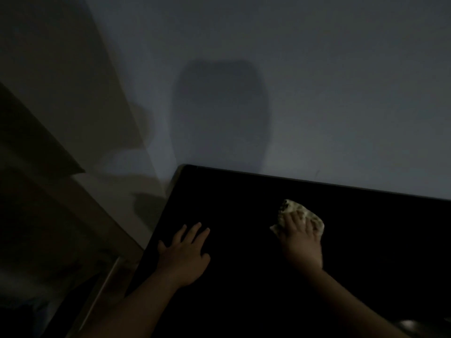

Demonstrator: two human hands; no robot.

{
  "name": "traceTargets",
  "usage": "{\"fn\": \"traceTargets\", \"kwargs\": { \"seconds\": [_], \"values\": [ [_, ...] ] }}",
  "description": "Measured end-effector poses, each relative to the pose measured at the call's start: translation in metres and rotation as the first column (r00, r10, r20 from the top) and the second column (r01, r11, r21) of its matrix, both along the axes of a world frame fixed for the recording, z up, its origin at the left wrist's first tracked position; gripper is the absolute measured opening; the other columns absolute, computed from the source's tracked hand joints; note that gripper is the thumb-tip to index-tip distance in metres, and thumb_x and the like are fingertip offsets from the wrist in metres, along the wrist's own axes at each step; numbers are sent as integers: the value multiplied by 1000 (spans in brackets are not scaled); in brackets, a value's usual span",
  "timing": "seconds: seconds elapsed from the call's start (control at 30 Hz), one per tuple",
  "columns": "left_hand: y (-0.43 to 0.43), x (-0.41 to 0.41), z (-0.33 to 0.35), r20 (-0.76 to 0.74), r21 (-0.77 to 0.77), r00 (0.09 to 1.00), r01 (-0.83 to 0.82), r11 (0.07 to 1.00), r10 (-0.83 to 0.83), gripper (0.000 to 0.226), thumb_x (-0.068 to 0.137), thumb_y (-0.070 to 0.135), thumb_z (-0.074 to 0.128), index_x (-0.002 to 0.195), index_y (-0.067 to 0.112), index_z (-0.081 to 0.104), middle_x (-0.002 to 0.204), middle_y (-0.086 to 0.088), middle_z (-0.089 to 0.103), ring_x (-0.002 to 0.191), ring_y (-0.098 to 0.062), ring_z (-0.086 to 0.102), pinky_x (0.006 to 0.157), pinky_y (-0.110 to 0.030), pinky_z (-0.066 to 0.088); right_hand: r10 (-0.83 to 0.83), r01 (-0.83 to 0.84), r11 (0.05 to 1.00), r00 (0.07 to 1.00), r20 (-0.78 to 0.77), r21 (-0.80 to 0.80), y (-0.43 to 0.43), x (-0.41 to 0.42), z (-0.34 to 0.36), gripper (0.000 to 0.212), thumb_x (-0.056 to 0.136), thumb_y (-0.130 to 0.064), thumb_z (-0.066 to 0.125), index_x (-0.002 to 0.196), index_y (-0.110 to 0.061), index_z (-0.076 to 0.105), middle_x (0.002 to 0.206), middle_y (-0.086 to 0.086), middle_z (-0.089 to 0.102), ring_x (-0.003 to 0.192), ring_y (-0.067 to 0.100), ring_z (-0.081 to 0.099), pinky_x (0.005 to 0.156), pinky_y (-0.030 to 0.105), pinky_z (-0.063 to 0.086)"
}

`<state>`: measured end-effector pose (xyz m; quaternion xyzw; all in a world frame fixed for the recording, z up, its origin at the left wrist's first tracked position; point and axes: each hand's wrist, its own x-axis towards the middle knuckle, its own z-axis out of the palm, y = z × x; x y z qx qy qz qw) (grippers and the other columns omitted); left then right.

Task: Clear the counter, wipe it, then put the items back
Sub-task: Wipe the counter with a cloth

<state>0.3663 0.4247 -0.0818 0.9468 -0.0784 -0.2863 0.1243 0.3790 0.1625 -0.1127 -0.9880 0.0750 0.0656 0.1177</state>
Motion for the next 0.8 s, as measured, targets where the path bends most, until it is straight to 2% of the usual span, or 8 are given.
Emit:
{"fn": "traceTargets", "kwargs": {
  "seconds": [0.1,0.2,0.3,0.4,0.53,0.6,0.67,0.8],
  "values": [
    [-4,2,1,-6,16,1000,-26,1000,26,59,99,39,32,149,41,2,157,20,-13,146,-14,-9,112,-59,8,322,-322,947,945,47,-22,39,-25,-19,66,83,-53,24,131,-16,50,132,8,58,116,35,59,112,43,25],
    [-6,5,5,-26,7,999,-23,1000,24,58,100,40,31,150,40,1,157,19,-13,146,-15,-9,112,-60,8,518,-516,854,855,11,-64,21,-28,-7,55,99,-49,5,123,-22,46,116,1,69,100,23,69,104,33,36],
    [-8,2,10,-58,16,998,-7,1000,8,59,100,40,30,150,37,-1,157,16,-15,146,-17,-11,113,-62,5,358,-361,931,932,-62,-56,-32,-15,13,102,78,-76,-12,144,-12,35,147,13,39,134,28,42,111,39,32],
    [-10,-1,11,-68,8,998,-7,1000,7,62,100,40,30,151,35,-4,157,15,-18,146,-17,-14,112,-65,1,-16,17,1000,999,-39,22,-44,-24,3,68,94,-60,14,150,-23,17,159,2,11,147,24,9,119,36,7],
    [-11,3,13,-106,8,994,-16,1000,17,61,100,39,29,151,35,-4,157,13,-17,146,-19,-15,110,-68,2,210,-208,978,971,-116,29,21,-53,-3,65,86,-55,26,126,-14,55,128,10,61,118,37,55,105,45,33],
    [-16,7,17,-130,13,990,-47,999,48,58,100,43,27,151,34,1,158,13,-14,146,-20,-13,111,-67,3,362,-345,930,920,-153,123,40,-67,15,64,89,-57,28,132,-17,53,138,2,52,127,28,50,108,37,32],
    [-25,5,22,-98,-7,993,-71,997,70,55,100,47,26,151,32,12,159,12,-6,147,-20,-4,113,-63,4,340,-307,898,939,-56,314,34,-69,28,58,94,-52,37,145,-24,34,155,-3,26,143,18,24,114,24,18],
    [-63,-20,34,220,-106,972,107,989,-82,47,101,40,29,147,32,25,158,11,9,147,-15,7,116,-50,7,28,-52,916,998,64,399,-13,-77,49,43,94,-22,51,137,-23,47,145,-8,42,134,9,37,101,11,25]
  ]
}}
